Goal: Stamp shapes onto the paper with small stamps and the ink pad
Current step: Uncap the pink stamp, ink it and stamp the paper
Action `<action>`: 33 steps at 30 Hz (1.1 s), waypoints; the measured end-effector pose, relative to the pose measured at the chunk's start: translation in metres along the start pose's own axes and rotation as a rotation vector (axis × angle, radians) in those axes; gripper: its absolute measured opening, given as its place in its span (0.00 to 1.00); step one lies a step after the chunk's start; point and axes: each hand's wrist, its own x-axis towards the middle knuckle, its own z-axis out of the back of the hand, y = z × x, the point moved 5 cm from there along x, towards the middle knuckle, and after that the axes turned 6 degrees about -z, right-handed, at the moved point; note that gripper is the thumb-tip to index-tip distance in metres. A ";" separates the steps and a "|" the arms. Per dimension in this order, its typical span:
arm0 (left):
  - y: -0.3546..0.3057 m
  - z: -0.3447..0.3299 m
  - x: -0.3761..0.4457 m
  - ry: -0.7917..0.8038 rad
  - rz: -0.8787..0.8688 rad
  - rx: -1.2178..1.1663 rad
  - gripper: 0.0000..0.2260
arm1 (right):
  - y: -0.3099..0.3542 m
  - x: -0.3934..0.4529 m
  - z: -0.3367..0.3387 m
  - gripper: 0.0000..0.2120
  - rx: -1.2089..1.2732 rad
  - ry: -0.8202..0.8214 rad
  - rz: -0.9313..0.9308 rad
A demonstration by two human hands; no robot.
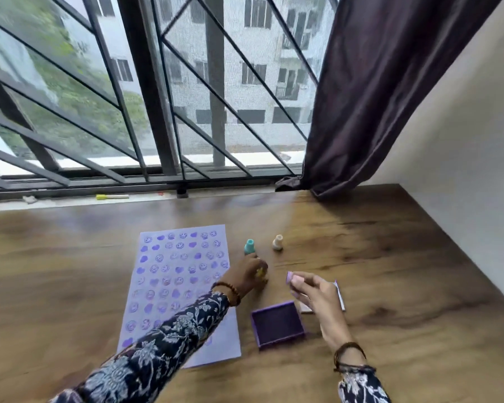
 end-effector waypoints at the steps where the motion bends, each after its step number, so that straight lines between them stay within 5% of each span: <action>1: -0.001 0.003 -0.002 -0.062 0.041 -0.142 0.11 | 0.002 0.003 0.000 0.06 -0.042 0.008 0.037; 4: -0.005 0.001 -0.011 -0.079 0.202 -0.775 0.08 | 0.015 0.007 -0.007 0.11 -0.174 0.047 0.181; 9: -0.009 0.003 -0.026 -0.022 0.246 -1.146 0.07 | 0.032 0.003 -0.024 0.15 -0.291 0.063 0.334; 20: 0.000 0.030 -0.048 -0.125 0.173 -1.203 0.10 | 0.058 -0.008 -0.055 0.12 -0.479 0.147 0.412; 27: -0.015 0.012 -0.036 -0.188 0.141 -1.393 0.09 | 0.035 0.002 -0.037 0.11 -0.011 0.124 0.159; 33: -0.047 -0.015 0.009 -0.147 0.074 -0.942 0.06 | 0.033 0.020 0.019 0.08 -0.059 0.009 0.211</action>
